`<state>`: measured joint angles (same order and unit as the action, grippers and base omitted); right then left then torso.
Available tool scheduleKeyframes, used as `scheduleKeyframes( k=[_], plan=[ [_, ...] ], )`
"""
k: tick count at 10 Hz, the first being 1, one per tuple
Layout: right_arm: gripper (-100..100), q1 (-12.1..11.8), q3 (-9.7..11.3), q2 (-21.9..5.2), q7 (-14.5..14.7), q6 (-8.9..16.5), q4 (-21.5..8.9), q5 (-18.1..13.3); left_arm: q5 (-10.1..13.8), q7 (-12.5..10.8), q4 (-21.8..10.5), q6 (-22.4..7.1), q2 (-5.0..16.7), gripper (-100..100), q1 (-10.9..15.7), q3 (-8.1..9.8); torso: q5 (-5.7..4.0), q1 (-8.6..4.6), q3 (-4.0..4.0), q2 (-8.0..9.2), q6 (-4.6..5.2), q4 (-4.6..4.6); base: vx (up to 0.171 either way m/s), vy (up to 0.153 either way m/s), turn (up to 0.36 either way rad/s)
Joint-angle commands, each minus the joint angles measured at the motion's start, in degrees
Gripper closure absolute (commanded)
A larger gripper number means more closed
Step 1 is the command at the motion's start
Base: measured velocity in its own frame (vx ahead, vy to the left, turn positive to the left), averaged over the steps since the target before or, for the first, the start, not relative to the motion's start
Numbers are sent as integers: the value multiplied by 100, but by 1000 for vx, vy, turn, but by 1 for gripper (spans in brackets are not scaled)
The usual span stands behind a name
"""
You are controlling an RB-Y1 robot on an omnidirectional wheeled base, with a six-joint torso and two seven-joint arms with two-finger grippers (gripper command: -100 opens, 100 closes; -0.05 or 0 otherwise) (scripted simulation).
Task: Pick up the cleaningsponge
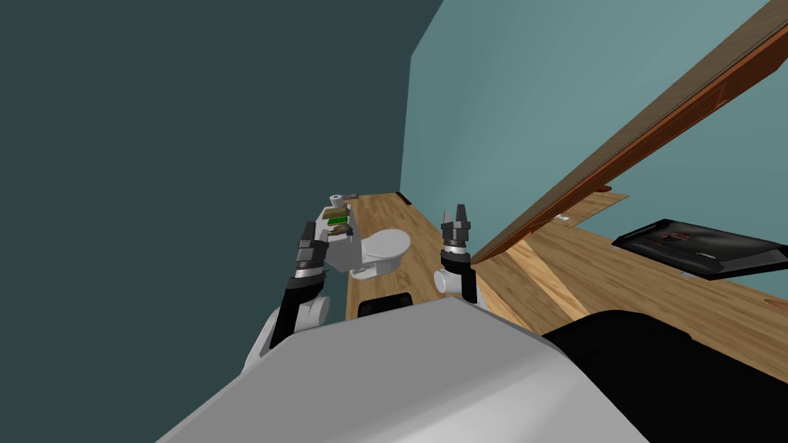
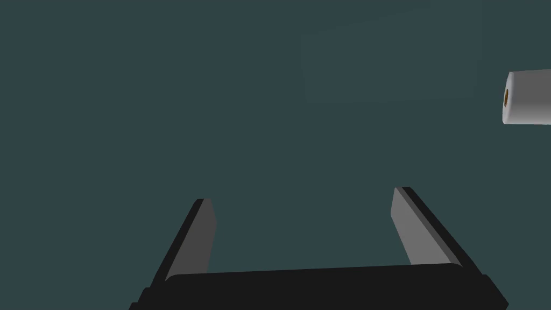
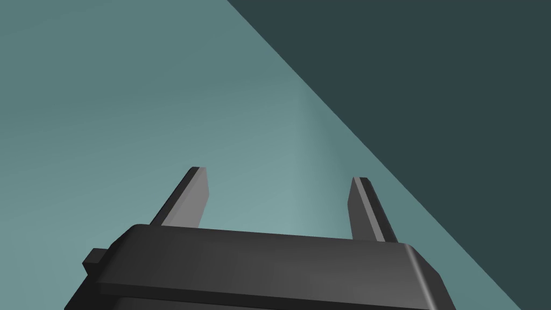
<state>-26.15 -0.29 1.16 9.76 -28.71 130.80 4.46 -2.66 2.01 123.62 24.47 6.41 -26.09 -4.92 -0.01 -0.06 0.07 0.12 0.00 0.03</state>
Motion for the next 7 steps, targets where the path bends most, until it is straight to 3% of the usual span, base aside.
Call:
scheduleKeyframes(
  k=[1, 7],
  plan=[
    [0, 0, 0, 0, 0, 0, 0, 0, -41, 0, -139, -162, 119, -100, 8, -43, 0, 0, 0, 0, 0, 0, -32, -19, 26],
    [0, 0, 0, 0, 0, 0, 0, 0, -182, -9, -602, -885, 234, -100, 118, -162, -1, -8, -3, -5, 0, -1, -24, -28, 28]
  ],
)
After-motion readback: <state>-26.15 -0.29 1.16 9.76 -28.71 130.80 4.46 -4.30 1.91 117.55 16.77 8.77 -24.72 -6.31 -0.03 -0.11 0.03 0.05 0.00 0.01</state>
